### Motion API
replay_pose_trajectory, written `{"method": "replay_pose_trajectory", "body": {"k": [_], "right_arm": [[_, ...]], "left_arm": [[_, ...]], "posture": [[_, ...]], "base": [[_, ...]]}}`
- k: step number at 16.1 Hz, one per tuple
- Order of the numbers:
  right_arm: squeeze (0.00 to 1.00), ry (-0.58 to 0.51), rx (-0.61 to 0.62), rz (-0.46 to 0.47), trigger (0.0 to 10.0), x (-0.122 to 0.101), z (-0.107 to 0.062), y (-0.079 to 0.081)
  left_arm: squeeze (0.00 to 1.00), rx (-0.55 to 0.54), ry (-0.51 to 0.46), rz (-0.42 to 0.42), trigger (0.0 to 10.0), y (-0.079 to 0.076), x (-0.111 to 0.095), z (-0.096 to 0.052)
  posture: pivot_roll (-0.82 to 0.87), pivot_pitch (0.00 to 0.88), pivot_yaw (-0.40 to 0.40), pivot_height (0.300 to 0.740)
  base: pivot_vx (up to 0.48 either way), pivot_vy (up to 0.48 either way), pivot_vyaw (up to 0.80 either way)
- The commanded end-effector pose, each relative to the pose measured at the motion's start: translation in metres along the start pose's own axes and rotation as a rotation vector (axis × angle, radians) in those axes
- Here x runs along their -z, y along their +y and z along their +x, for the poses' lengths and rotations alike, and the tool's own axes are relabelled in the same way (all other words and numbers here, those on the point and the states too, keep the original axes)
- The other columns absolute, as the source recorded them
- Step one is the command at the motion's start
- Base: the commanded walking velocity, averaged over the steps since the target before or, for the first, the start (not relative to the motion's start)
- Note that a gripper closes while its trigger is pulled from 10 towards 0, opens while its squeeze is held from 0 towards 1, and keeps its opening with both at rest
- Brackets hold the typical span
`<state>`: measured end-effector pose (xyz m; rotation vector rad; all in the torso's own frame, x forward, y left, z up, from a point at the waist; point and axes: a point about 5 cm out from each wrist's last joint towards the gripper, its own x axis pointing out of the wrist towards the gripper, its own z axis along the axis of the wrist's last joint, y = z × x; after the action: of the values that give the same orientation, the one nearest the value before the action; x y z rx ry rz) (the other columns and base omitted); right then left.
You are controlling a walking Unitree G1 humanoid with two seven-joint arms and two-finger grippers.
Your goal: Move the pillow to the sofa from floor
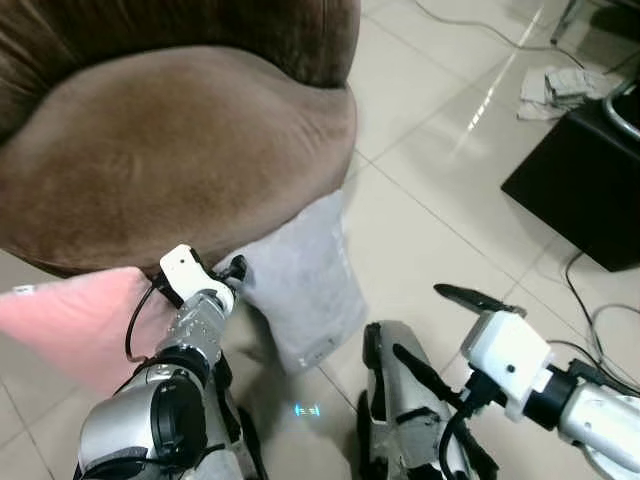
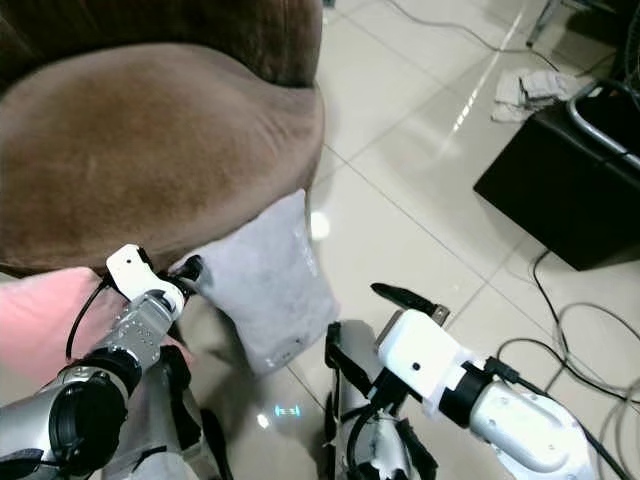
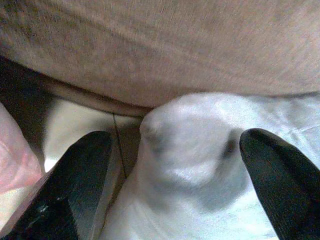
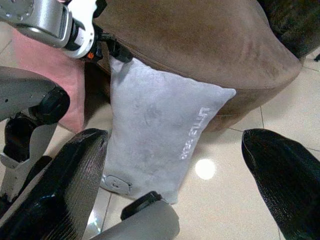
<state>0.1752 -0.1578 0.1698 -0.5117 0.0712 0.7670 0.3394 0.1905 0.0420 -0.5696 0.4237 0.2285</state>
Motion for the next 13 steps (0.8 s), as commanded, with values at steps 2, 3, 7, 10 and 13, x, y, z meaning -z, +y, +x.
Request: {"method": "replay_pose_trajectory", "body": {"k": [2, 3, 7, 10, 13], "right_arm": [[0.0, 0.006, 0.008, 0.017, 10.0, -0.004, -0.006, 0.0], [0.0, 0.005, 0.014, 0.02, 10.0, -0.005, -0.007, 0.0], [0.0, 0.003, 0.034, 0.03, 10.0, -0.013, -0.012, 0.002], [0.0, -0.001, 0.034, 0.028, 10.0, -0.017, -0.015, 0.002], [0.0, 0.009, -0.2, 0.067, 10.0, -0.022, -0.019, 0.023]], "left_arm": [[0.0, -0.042, 0.008, 0.053, 10.0, 0.009, 0.001, -0.001], [0.0, -0.036, 0.003, 0.061, 10.0, 0.01, 0.0, -0.001], [0.0, 0.031, -0.012, 0.049, 10.0, 0.006, -0.005, -0.001], [0.0, 0.113, -0.007, 0.017, 10.0, -0.005, -0.004, 0.0], [0.0, 0.189, -0.006, 0.022, 10.0, -0.017, -0.004, 0.001]], "posture": [[-0.4, 0.385, -0.057, 0.546], [-0.4, 0.389, -0.061, 0.546], [-0.39, 0.382, -0.072, 0.546], [-0.41, 0.373, -0.08, 0.546], [-0.41, 0.378, -0.081, 0.546]], "base": [[0.0, 0.0, 0.0], [0.0, 0.0, 0.0], [0.0, 0.0, 0.0], [0.0, 0.0, 0.0], [0.0, 0.0, 0.0]]}}
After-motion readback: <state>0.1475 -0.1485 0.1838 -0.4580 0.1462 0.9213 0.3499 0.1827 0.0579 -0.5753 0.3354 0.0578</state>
